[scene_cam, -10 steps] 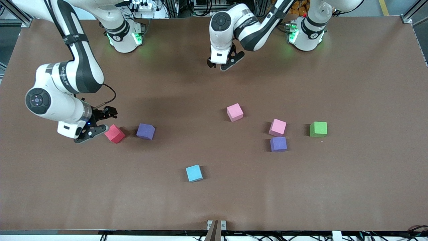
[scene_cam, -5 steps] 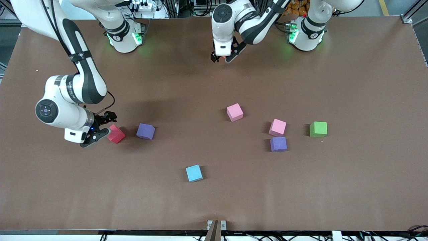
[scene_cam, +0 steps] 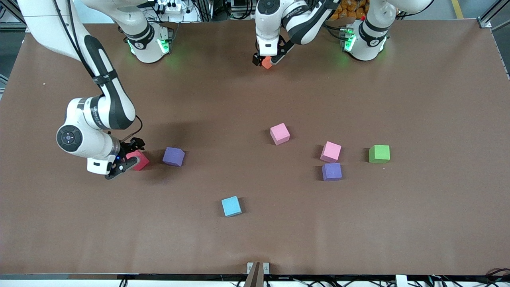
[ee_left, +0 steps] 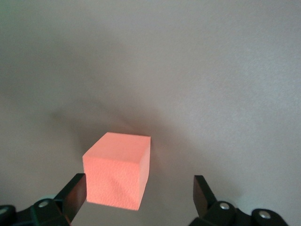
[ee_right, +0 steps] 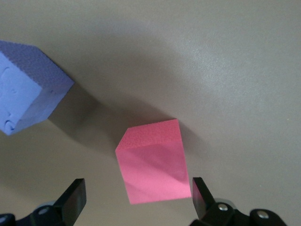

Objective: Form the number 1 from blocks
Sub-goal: 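Lift the orange cube and set it down with the left gripper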

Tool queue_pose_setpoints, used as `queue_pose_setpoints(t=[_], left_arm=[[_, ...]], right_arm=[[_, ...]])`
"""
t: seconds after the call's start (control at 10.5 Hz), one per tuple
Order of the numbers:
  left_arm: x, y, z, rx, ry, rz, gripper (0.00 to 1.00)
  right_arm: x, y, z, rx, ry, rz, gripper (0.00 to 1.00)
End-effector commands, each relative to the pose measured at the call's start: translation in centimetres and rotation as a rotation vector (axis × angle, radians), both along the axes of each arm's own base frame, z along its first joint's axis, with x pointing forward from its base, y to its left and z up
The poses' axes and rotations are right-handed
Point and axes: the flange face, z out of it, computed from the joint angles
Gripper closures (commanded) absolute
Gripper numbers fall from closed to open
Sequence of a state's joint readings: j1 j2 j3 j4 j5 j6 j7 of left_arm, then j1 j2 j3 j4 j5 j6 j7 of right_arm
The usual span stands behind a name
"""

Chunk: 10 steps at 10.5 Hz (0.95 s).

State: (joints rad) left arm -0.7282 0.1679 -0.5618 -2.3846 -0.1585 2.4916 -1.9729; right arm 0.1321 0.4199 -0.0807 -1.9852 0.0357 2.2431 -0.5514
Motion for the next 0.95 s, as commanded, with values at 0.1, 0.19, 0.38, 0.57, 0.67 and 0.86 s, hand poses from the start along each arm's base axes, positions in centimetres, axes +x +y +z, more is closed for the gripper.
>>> queue_pose_setpoints(t=[0.1, 0.19, 0.38, 0.57, 0.67, 0.86], left_arm=[[-1.5, 1.3, -0.4, -0.025, -0.052, 0.029, 0.0], [-2.7, 1.6, -0.9, -0.041, -0.057, 0.014, 0.0], [-2.8, 1.7, -1.5, -0.059, -0.054, 0.022, 0.0], [-3.2, 1.7, -2.2, -0.066, -0.058, 0.01, 0.0], [-3.5, 1.7, -2.5, -0.059, -0.064, 0.01, 0.0], [-4.0, 1.6, -3.6, -0.057, -0.074, 0.0, 0.0]], right_arm=[[0.4, -0.6, -1.4, -0.009, -0.017, 0.015, 0.0], [0.5, -0.6, -2.3, -0.014, -0.022, 0.019, 0.0], [0.6, -0.3, -2.8, -0.016, -0.03, 0.024, 0.0], [0.6, -0.2, -3.5, -0.025, -0.042, 0.028, 0.0], [0.6, -0.2, -3.8, -0.027, -0.044, 0.029, 0.0], [0.4, -1.1, -4.3, -0.031, -0.058, 0.046, 0.05]])
